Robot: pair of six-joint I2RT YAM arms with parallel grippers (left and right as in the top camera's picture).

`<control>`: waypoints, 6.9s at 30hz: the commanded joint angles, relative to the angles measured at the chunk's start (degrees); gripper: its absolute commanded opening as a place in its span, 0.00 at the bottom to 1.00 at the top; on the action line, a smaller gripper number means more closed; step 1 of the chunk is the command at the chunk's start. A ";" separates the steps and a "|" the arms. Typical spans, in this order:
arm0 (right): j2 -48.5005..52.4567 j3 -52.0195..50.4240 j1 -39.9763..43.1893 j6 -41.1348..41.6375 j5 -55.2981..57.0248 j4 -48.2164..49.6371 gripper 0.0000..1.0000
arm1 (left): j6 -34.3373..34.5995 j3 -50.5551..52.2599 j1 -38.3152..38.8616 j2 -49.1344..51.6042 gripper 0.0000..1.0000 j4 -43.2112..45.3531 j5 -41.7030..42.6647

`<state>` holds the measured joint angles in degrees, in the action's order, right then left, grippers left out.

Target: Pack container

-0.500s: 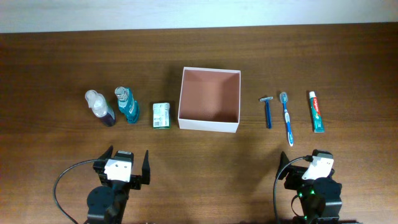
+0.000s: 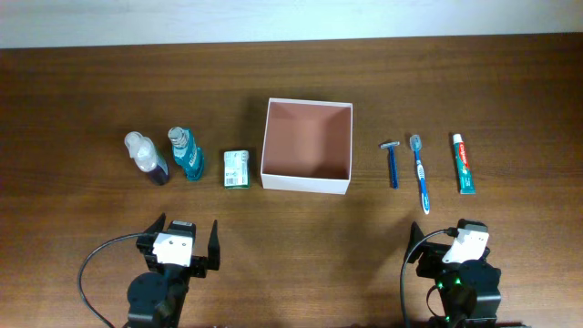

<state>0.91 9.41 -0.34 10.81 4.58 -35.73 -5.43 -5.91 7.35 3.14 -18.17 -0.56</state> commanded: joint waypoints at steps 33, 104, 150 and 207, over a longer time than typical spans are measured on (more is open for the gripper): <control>-0.39 -0.42 0.42 0.63 -0.07 0.00 0.99 | -0.68 0.31 -0.02 -0.59 0.99 0.13 1.09; -0.39 -0.42 0.42 0.63 -0.07 0.00 0.99 | 9.88 -94.64 -19.52 109.09 0.93 -50.80 -2.27; -0.39 -0.42 0.42 0.63 -0.07 0.00 0.99 | 11.21 -115.16 7.32 88.74 0.01 -64.81 -2.03; -0.39 -0.42 0.42 0.63 -0.07 0.00 0.99 | 13.00 -144.78 16.70 117.39 0.99 -78.53 -2.54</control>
<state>0.91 9.41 -0.30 10.81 4.56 -35.73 9.34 -149.42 26.09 124.66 -96.33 -1.80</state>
